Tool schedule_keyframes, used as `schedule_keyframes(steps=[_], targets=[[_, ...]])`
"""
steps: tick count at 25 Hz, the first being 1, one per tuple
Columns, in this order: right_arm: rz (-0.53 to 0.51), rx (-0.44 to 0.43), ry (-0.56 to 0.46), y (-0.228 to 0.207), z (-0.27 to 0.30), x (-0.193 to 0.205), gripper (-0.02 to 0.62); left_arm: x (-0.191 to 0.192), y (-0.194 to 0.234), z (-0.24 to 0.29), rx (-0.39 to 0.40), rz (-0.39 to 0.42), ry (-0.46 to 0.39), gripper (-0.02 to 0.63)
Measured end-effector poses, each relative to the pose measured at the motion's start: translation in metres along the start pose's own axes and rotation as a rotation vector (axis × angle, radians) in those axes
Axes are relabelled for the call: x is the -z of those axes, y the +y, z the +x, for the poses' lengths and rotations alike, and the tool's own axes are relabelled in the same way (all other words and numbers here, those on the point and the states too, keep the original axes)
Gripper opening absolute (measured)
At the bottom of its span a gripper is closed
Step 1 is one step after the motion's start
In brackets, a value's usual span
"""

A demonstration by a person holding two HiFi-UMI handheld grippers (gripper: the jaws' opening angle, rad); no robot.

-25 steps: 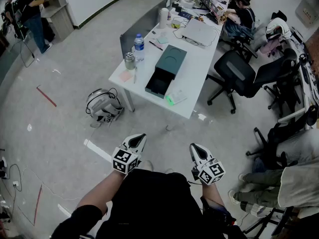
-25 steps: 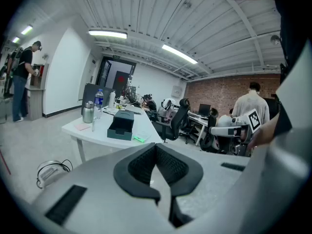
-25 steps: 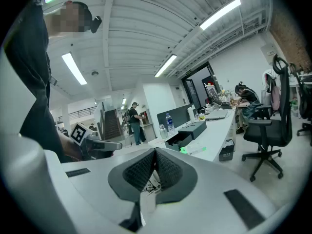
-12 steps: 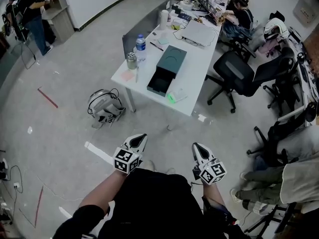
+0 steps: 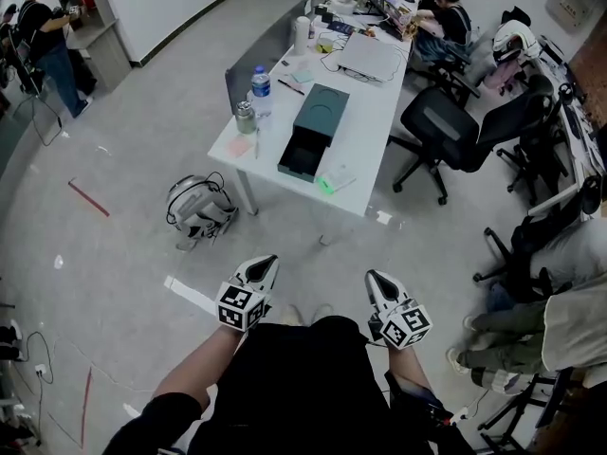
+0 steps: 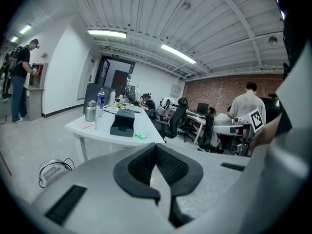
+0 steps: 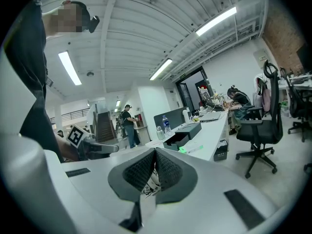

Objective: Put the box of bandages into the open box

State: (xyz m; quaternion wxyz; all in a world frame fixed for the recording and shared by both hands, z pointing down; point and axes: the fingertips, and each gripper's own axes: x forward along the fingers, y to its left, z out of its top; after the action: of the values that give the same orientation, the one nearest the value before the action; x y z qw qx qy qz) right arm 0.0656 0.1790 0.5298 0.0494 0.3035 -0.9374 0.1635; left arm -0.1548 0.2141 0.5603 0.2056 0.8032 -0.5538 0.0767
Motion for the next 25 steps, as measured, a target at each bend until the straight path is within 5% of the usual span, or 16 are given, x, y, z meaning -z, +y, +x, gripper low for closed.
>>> schedule_keyframes(steps=[25], targets=[[0.048,-0.007,-0.007,-0.097,0.094,-0.033,0.026,-0.041,0.036,0.101,0.037,0.039,0.079,0.008]])
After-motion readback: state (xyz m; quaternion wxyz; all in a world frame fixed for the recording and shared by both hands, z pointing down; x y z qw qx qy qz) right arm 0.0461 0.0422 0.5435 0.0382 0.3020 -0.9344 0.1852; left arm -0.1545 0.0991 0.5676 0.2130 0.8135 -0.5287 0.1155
